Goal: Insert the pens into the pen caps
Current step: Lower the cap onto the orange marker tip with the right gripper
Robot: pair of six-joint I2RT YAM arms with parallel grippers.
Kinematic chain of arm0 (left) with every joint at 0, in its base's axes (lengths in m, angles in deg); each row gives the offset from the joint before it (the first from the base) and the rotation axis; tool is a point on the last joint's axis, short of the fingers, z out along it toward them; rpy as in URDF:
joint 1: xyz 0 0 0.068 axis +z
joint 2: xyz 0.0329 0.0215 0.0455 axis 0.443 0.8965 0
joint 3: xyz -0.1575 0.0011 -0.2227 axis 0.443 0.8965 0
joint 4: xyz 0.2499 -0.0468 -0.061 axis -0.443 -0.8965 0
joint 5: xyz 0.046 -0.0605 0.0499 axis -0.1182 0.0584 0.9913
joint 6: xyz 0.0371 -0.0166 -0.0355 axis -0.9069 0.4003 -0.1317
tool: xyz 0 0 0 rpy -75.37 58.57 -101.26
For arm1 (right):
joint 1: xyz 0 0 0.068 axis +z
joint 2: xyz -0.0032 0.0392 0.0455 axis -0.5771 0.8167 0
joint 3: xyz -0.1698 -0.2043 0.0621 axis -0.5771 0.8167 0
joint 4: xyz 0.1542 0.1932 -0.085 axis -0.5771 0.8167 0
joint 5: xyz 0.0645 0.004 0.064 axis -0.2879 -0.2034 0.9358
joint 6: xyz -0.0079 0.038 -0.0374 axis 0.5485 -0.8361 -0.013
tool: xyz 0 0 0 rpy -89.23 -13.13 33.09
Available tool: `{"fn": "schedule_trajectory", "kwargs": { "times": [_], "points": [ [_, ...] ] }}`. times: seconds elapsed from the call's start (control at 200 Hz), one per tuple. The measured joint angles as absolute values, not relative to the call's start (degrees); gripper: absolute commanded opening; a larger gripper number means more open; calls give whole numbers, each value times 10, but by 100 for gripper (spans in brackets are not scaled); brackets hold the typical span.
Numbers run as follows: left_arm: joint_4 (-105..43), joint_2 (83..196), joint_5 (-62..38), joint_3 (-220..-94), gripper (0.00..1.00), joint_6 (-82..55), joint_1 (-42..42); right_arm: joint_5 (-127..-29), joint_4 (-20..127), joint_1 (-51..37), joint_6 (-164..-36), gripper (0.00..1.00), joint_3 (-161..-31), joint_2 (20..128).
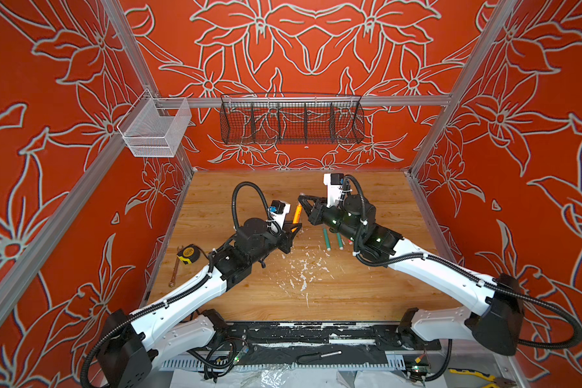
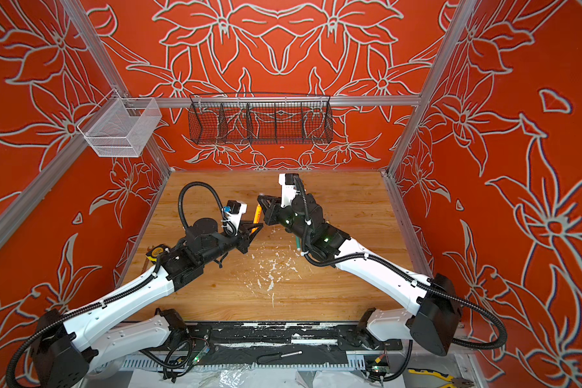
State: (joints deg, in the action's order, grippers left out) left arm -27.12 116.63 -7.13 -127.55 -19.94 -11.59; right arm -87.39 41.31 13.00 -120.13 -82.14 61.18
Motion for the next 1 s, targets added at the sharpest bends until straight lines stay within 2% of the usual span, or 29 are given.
{"fn": "schedule_trajectory", "kwargs": {
  "times": [0.766,0.836,0.906,1.001],
  "points": [
    [-258,1188,-51,-1276,0,-220,-116,-869,451,150,-1183,26,-811,595],
    [-258,1189,-51,-1276,0,-222,-116,-868,459,150,-1178,26,-811,588],
    [-257,1189,-52,-1276,0,-224,-116,-869,466,151,-1171,16,-811,577],
    [-251,1190,-61,-1276,0,-225,-116,-863,496,151,-1155,18,-832,577]
  ]
}}
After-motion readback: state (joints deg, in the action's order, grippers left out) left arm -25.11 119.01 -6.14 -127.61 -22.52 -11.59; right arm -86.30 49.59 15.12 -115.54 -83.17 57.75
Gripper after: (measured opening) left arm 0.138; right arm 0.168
